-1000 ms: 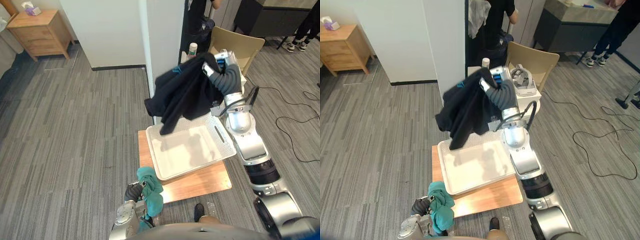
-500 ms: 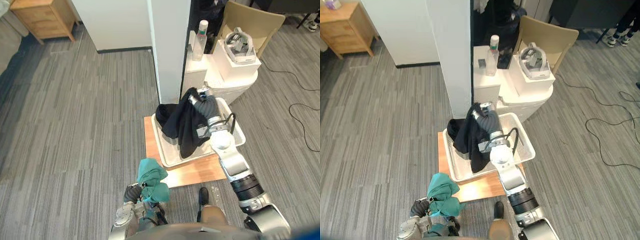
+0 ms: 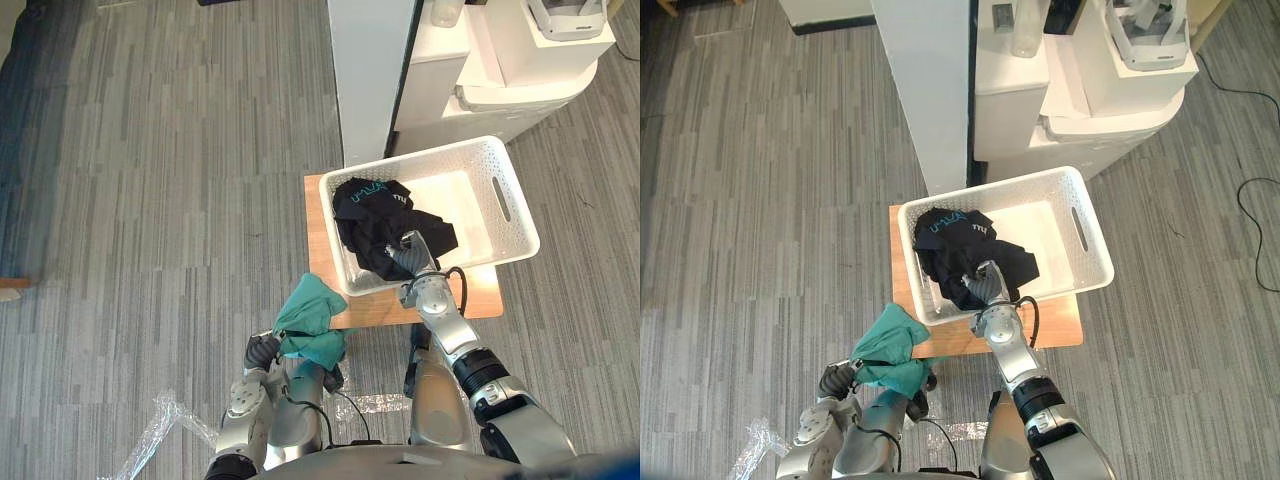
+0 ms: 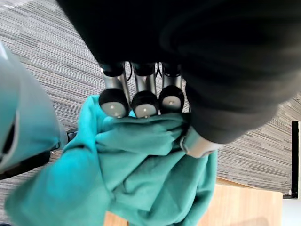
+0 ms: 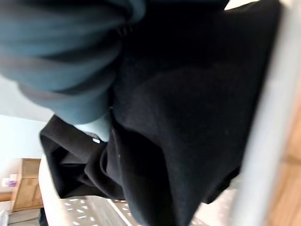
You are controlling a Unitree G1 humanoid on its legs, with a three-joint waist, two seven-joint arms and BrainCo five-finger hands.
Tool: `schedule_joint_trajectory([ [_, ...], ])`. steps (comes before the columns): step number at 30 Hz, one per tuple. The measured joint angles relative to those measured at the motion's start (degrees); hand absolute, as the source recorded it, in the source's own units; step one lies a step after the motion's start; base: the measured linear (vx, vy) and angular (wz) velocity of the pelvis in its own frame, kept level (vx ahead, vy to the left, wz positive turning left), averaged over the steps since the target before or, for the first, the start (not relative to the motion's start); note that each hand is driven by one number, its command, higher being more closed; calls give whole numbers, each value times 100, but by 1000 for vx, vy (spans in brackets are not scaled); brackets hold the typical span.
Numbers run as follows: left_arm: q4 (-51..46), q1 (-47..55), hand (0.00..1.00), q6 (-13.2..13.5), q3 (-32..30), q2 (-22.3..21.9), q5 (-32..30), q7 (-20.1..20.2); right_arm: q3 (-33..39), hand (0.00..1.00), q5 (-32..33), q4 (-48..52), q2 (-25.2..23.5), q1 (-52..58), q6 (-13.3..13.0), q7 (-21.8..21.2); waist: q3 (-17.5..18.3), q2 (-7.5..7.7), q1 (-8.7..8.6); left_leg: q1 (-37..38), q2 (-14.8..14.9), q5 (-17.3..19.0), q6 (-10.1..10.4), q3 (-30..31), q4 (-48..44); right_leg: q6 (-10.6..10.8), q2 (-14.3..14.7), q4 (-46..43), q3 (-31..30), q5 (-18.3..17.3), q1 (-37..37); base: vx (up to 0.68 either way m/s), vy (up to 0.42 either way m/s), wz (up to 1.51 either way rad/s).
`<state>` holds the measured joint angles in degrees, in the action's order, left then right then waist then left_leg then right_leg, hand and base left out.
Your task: Tidy the bed and pick cloth on bed and put in laundry
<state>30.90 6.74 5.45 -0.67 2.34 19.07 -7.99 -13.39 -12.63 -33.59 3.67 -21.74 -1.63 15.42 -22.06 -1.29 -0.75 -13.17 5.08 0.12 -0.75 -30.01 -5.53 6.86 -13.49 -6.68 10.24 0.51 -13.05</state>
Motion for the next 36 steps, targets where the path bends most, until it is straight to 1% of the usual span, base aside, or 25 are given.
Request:
schedule_joint_trajectory([
  [1,-88,-2,100,1,0,20,-7,-7,21,0,0,2,90,7,0,-3,0,0,-3,17,-1,14,18,5,1,0,0,0,4,0,17,0,0,0],
  [5,-579,31,100,11,-160,48,16,-84,186,0,1,166,172,387,5,-16,6,8,-23,294,-32,21,26,16,147,0,12,134,73,0,329,23,13,4],
  [7,-891,100,100,13,-303,56,62,-119,289,0,-1,445,205,713,14,-59,19,15,-35,480,-64,1,55,15,281,6,21,265,107,4,525,42,7,0],
  [9,-1261,189,100,17,-494,58,138,-137,511,0,-12,845,208,1055,16,-69,78,31,-80,632,-122,-93,90,7,543,27,35,399,130,18,636,56,-3,1],
  [11,-1548,250,100,19,-657,48,252,-220,753,0,-15,1085,206,1289,22,-63,189,54,-140,707,-150,-165,98,27,704,44,57,494,168,39,716,99,-19,5],
  [12,-1717,270,100,19,-780,46,282,-262,903,0,-40,1244,206,1435,44,-63,208,77,-146,842,-162,-225,56,42,775,45,73,570,175,39,858,120,-32,3],
  [15,-2323,385,100,28,-1204,-104,426,-465,1265,0,-225,1617,202,1796,72,-47,500,106,-148,1005,-164,-238,60,77,888,46,116,712,275,40,1066,120,-38,5],
  [18,-2893,370,100,75,-1543,-181,496,-646,1554,0,-224,1860,190,1988,73,5,761,109,-154,1136,-162,-240,62,103,951,46,139,792,334,39,1234,98,-34,6],
  [20,-3298,150,100,139,-1837,-169,473,-848,1779,0,-224,1943,191,2001,72,63,802,108,-172,1332,-160,-240,63,101,959,46,143,795,334,39,1420,65,-32,-3],
  [21,-3399,93,100,156,-1929,-155,453,-879,1832,0,-224,1963,192,2048,72,71,841,108,-172,1358,-160,-240,63,99,966,46,144,796,333,39,1439,18,-21,-8],
  [23,-3630,-115,100,257,-2176,-27,373,-1028,1984,0,-223,2133,187,2172,70,90,971,81,-177,1447,-162,-242,67,71,1053,45,162,797,312,38,1466,5,-15,-8],
  [25,-3776,-385,100,374,-2314,334,286,-1177,2123,0,-221,2203,182,2308,57,121,1081,88,-227,1493,-164,-239,74,39,1069,45,166,797,270,38,1478,-22,-17,-14],
  [26,-3900,-601,100,393,-2394,617,129,-1265,2239,0,-215,2261,173,2411,56,139,1083,87,-241,1612,-166,-222,99,-45,1105,44,175,798,201,38,1526,-48,-10,-25],
  [27,-3932,-684,100,404,-2435,731,67,-1281,2266,0,-215,2290,171,2460,54,151,1093,93,-257,1639,-167,-218,106,-77,1105,43,174,800,160,37,1534,-58,-4,-28],
  [29,-3967,-999,100,453,-2466,1211,-122,-1360,2432,0,-204,2369,119,2685,-16,200,1191,96,-330,1660,-174,-182,150,-119,1107,30,175,825,126,26,1525,-70,-11,-21],
  [31,-3996,-1250,100,550,-2467,1519,-236,-1376,2604,0,-170,2364,80,2890,-30,272,1299,89,-367,1664,-173,-161,178,-226,1108,20,184,848,-8,16,1471,-85,-23,-28],
  [32,-4057,-1364,100,632,-2464,1645,-236,-1400,2726,0,-95,2353,74,3022,-58,291,1365,63,-424,1667,-169,-158,183,-286,1110,21,193,855,-73,17,1440,-59,-22,-23],
  [33,-4096,-1410,100,663,-2462,1680,-236,-1420,2782,0,-88,2351,74,3094,-66,298,1397,39,-470,1669,-168,-158,183,-287,1112,21,197,854,-85,17,1441,-43,-25,-18],
  [36,-4117,-1662,100,873,-2404,1741,-222,-1444,3053,0,76,2213,65,3399,-121,382,1532,-73,-596,1751,-140,-151,198,-408,1111,16,239,851,-229,21,1432,-21,-22,-20],
])
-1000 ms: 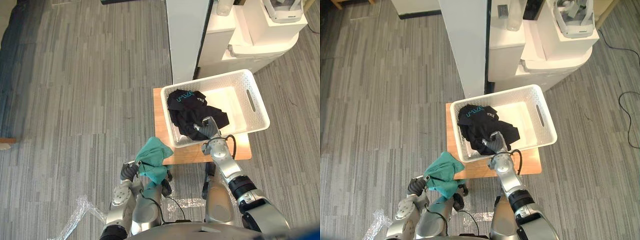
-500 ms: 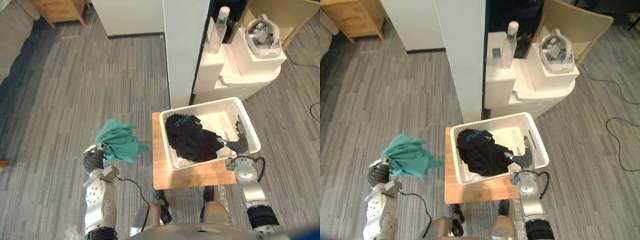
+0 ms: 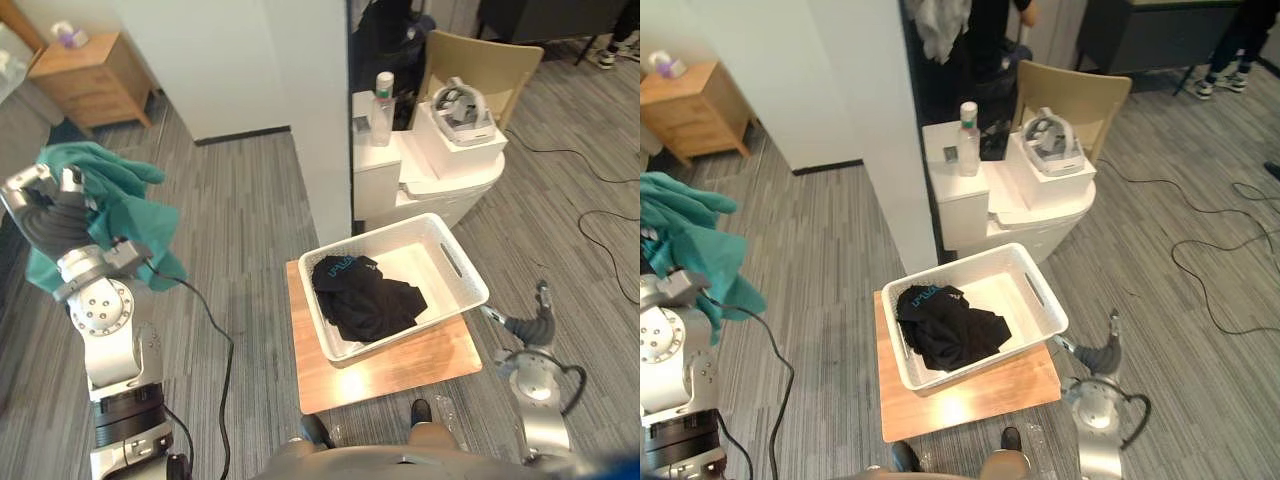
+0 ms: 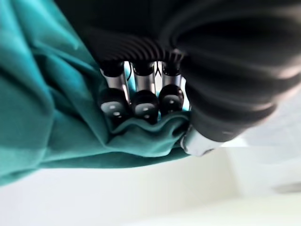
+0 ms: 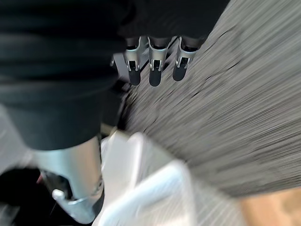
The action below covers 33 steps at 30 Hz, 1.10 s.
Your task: Tidy the bed and pick cloth on bed and put in laundry
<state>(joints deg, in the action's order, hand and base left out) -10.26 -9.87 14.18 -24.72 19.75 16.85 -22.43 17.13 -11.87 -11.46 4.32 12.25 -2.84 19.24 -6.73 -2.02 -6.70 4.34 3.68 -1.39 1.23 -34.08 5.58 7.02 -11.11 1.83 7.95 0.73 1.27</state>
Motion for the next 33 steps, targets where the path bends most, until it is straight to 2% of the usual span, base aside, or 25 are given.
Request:
schedule_joint_trajectory([
  [3,0,-333,100,49,309,23,54,34,173,0,210,-471,-120,213,-44,12,60,-62,-69,69,34,-8,33,-99,0,-13,62,-4,-118,1,-39,-27,-28,-22],
  [8,152,-910,100,129,1169,465,108,259,158,0,736,-1498,-295,345,-101,-106,108,-65,-269,107,104,-21,90,-243,1,-48,130,0,-286,21,-94,-21,-31,-16],
  [12,905,-1447,100,168,1881,529,236,480,-38,0,1022,-2273,-338,401,-104,-318,175,-75,-436,180,92,-5,115,-318,3,-51,135,-13,-451,36,-81,8,-5,-20],
  [13,1026,-1431,100,173,2089,476,269,503,-76,0,1061,-2439,-340,396,-105,-350,178,-78,-496,194,89,-5,115,-317,3,-51,133,-25,-464,36,-81,7,-13,-12],
  [15,1277,-1368,100,88,2431,169,239,680,-89,0,1064,-2739,-344,401,-94,-367,179,-79,-510,232,83,-4,115,-316,6,-51,134,-32,-525,36,-80,-11,-14,-14],
  [17,1549,-1260,100,-153,2639,-126,284,837,-87,0,1065,-3081,-340,395,-62,-389,178,-79,-570,256,87,7,131,-304,30,-51,143,-35,-542,36,-79,-32,-18,-9],
  [18,1524,-1240,100,-170,2658,-139,316,842,-87,0,1065,-3107,-339,399,-55,-390,178,-79,-573,258,87,7,131,-302,30,-51,143,-37,-542,36,-80,-31,-19,-4],
  [20,826,-855,100,-222,2843,-185,642,862,-85,0,1070,-3236,-329,415,-37,-388,177,-79,-596,261,86,7,131,-284,32,-49,139,-47,-537,35,-81,0,0,0],
  [22,-177,-144,100,-45,3507,-477,868,1116,-67,0,1116,-3323,-335,480,-13,-388,178,-79,-554,259,73,8,132,-217,32,-46,119,-72,-515,19,-64,-8,-5,13],
  [23,-248,15,100,-25,3928,-673,845,1282,-69,0,1124,-3360,-333,488,5,-394,177,-78,-488,255,62,14,138,-160,33,-40,104,-74,-479,12,-65,-24,3,18],
  [25,-157,198,100,-51,4350,-857,821,1404,-88,0,1133,-3405,-334,415,4,-447,180,-83,-492,260,59,30,156,-142,35,-34,96,-98,-464,-3,-70,-57,5,9],
  [27,91,234,100,-183,4598,-1012,578,1600,-101,0,1182,-3478,-330,367,2,-509,179,-82,-507,261,58,47,180,-145,38,-23,95,-117,-475,-19,-87,-69,-2,-2],
  [33,678,234,100,-389,4846,-1221,28,1731,-211,0,1278,-3608,-276,387,7,-558,165,-60,-620,253,58,65,204,-205,39,-16,97,-131,-541,-16,-151,-52,-6,-7],
])
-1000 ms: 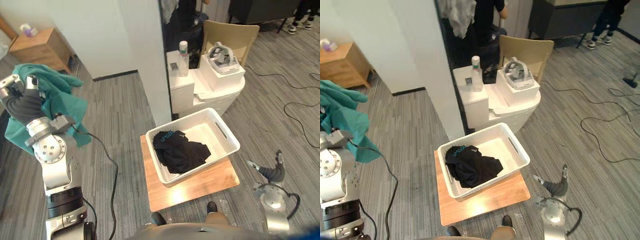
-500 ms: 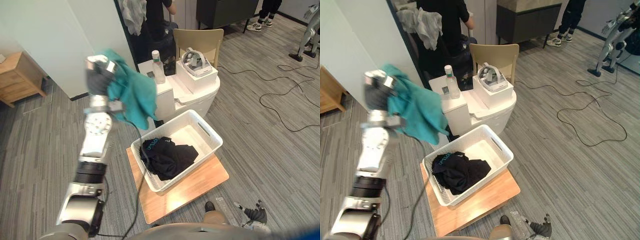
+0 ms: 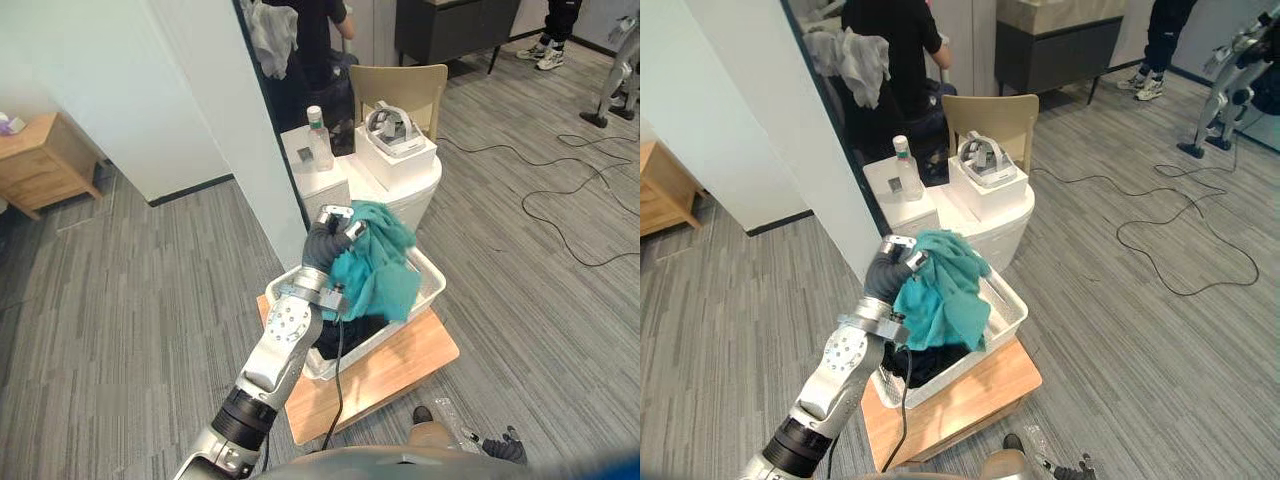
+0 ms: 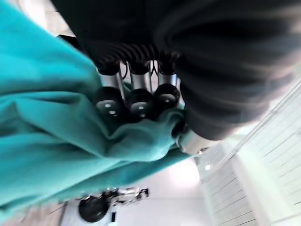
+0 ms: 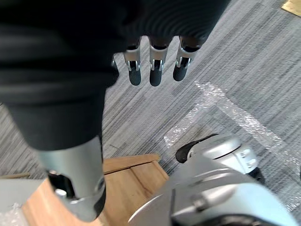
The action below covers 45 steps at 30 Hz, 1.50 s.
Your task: Tidy the bed and pick cloth on bed and put in laundry
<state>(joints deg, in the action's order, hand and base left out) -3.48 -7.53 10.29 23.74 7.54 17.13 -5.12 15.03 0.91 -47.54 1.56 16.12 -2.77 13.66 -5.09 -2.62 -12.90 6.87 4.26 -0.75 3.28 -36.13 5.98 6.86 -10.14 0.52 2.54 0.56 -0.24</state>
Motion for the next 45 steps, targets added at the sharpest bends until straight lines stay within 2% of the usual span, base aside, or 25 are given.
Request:
schedule_joint_trajectory([
  [5,82,1,100,-46,95,-25,-323,0,-119,0,7,-117,86,-16,1,1,12,-20,-17,-113,-8,7,7,-95,0,30,-2,-1,-57,35,-148,-11,-6,-8],
  [7,402,0,100,-60,65,-43,-354,-29,-133,0,11,-183,120,-16,2,0,-3,4,-22,-118,-7,5,4,-99,-1,30,1,3,-61,77,-150,0,0,0],
  [14,1043,-4,100,-308,-391,-79,-1259,-284,-197,0,61,-367,103,-52,7,6,-80,102,-35,-251,-1,-32,-49,-108,-3,30,8,-41,-66,80,-304,2,-5,0],
  [21,1754,-225,100,-656,-926,-73,-2845,-818,-193,0,245,-489,24,-200,4,69,-307,299,-31,-518,-3,-50,-74,-93,-6,27,3,-94,-66,82,-570,-2,-24,2],
  [24,2213,-629,100,-854,-1130,-23,-3572,-1067,-178,0,298,-527,-22,-345,-15,133,-480,370,-26,-685,1,-68,-96,-78,-8,24,3,-145,-60,84,-742,-9,-36,6],
  [25,2458,-788,0,-903,-1219,10,-3873,-1196,-171,0,300,-526,-43,-382,-16,174,-564,383,-20,-690,3,-97,-103,-81,-30,23,1,-147,-12,84,-739,13,-33,7],
  [26,2751,-900,0,-997,-1303,73,-4198,-1338,-171,0,301,-525,-49,-441,-21,225,-617,381,-36,-690,1,-100,-108,-84,-38,23,-1,-140,-1,84,-741,22,-32,2],
  [29,3095,-946,0,-1190,-1416,168,-4600,-1386,-173,0,312,-508,-47,-521,-79,276,-719,357,-36,-683,4,-101,-109,-92,-40,19,6,-137,2,81,-743,26,-29,-4],
  [36,3352,-635,0,-1354,-1824,192,-4583,-1353,-176,0,331,-498,-35,-692,-100,301,-908,323,-15,-675,129,44,-34,-152,-341,-61,36,-260,10,29,-732,22,-43,-6],
  [40,3115,-287,0,-1348,-1933,111,-4427,-1299,-200,0,326,-377,-1,-697,-67,279,-958,244,8,-583,225,186,12,-265,-589,-135,66,-379,-5,-25,-693,-15,-35,-17],
  [43,2558,49,0,-1306,-2046,-17,-3955,-1225,-201,0,324,-344,11,-693,-14,226,-976,199,9,-499,274,220,19,-268,-605,-157,104,-403,-1,-63,-618,-58,-39,-6],
  [44,2351,188,0,-1181,-2045,-52,-3598,-1196,-213,0,314,-345,33,-691,14,187,-970,186,40,-450,296,218,20,-266,-593,-159,112,-401,4,-66,-574,-62,-29,-2],
  [45,2257,243,0,-1163,-2047,-67,-3497,-1159,-222,0,308,-345,48,-690,22,173,-973,180,56,-416,299,214,22,-268,-575,-159,118,-396,4,-66,-550,-67,-27,-2],
])
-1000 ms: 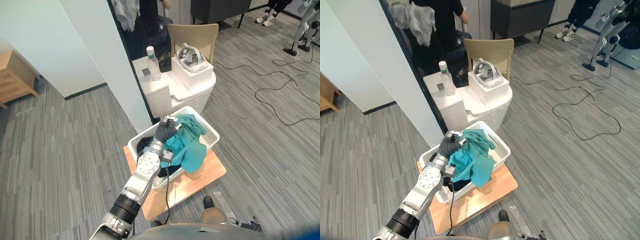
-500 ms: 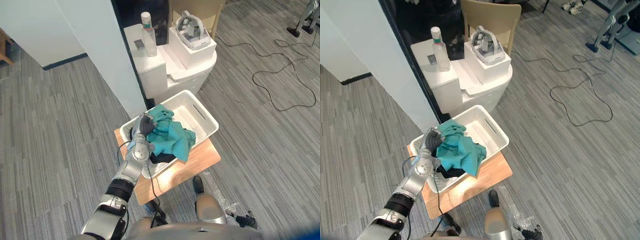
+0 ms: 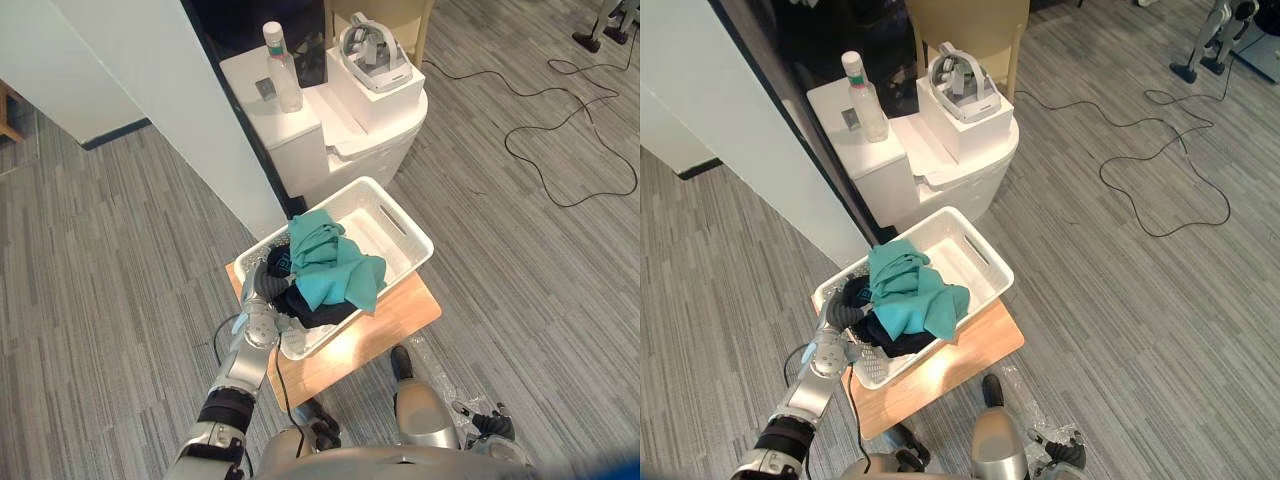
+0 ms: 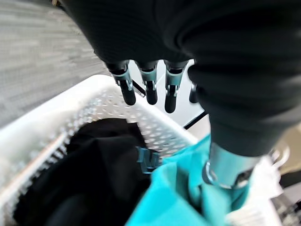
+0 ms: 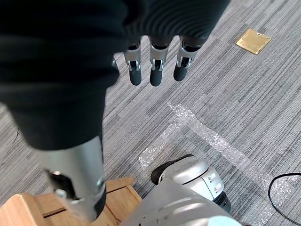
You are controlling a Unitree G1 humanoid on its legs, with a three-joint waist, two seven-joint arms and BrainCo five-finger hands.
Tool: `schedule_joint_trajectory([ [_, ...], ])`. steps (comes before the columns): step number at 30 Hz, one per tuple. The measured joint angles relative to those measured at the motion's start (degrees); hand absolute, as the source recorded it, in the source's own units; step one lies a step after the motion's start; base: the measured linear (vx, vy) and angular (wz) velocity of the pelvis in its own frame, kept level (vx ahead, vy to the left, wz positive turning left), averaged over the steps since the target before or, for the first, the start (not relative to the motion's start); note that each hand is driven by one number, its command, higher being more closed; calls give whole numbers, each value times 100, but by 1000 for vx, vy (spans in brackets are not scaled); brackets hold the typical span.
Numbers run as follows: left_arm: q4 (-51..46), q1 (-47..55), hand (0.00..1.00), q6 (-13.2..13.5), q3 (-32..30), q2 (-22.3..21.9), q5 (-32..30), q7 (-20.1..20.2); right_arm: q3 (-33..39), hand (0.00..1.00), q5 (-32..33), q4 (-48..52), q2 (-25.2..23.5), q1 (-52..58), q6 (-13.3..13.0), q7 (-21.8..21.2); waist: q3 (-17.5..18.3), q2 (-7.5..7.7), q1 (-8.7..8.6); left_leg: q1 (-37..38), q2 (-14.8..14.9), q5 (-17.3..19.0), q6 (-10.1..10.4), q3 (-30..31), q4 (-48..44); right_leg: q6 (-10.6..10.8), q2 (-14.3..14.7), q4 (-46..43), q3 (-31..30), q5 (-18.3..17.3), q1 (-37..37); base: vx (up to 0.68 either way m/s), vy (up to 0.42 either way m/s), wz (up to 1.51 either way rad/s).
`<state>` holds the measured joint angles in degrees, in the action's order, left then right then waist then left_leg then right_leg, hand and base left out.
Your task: Tidy the bed and pick cloth on bed and put in laundry
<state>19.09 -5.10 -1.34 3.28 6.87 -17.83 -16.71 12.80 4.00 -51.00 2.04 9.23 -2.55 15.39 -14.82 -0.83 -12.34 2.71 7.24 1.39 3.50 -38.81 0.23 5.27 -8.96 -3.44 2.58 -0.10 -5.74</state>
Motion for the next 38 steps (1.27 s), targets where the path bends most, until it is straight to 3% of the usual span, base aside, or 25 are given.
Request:
schedule_joint_trajectory([
  [5,-947,425,0,383,-170,-278,1008,61,-6,0,-81,-12,73,12,98,-73,91,-129,149,172,-111,-214,76,-34,563,32,53,104,0,23,30,-65,-15,-1],
  [9,-1230,578,0,587,-197,-450,1527,74,-1,0,-85,-9,69,181,116,-122,238,-106,422,233,-73,-236,55,-83,566,32,72,134,21,41,111,6,-16,0],
  [11,-1379,756,0,702,-224,-533,1854,126,5,0,-87,-11,58,225,158,-130,352,-68,426,265,-52,-255,55,42,567,32,69,180,153,42,245,56,-34,29],
  [15,-1410,950,0,857,-329,-671,2405,165,10,0,-189,-193,20,270,218,-175,594,24,691,299,-10,-268,65,342,567,32,63,261,465,41,503,35,-16,39],
  [17,-1360,1096,0,902,-552,-676,2617,214,13,0,-324,-247,20,270,233,-180,699,40,724,255,2,-288,59,517,568,30,55,261,649,40,577,7,2,52],
  [21,-712,1292,0,930,-1072,-652,3223,292,12,0,-511,-287,31,264,350,-189,814,47,946,273,-17,-321,41,737,571,2,16,263,933,-1,735,-17,10,30],
  [25,293,1565,0,841,-1536,-617,3312,320,-4,0,-537,-243,5,185,401,-222,871,82,1019,325,-63,-344,31,963,575,2,-47,256,1204,-171,939,-43,0,32],
  [27,1033,1646,0,769,-1861,-680,3480,390,-2,0,-539,-199,8,178,408,-223,911,80,1054,319,-56,-331,70,1049,575,-12,-47,250,1317,-225,1007,-51,-8,24],
  [29,2033,1675,0,662,-2496,-846,3543,432,12,0,-537,-159,-14,179,407,-215,965,106,1204,306,-47,-308,43,1092,576,-4,-43,253,1385,-332,1014,-47,-7,12],
  [34,3222,1848,0,432,-3074,-971,3848,545,110,0,-532,-185,-106,177,402,-166,1063,195,1319,229,-60,-283,40,1133,576,8,-48,280,1442,-363,1018,46,-2,7],
  [38,3453,1876,0,383,-3138,-959,3244,734,128,0,-524,-305,-116,128,361,-173,1082,198,1332,225,-97,-303,52,1220,576,22,-88,250,1529,-347,1054,86,3,11],
])
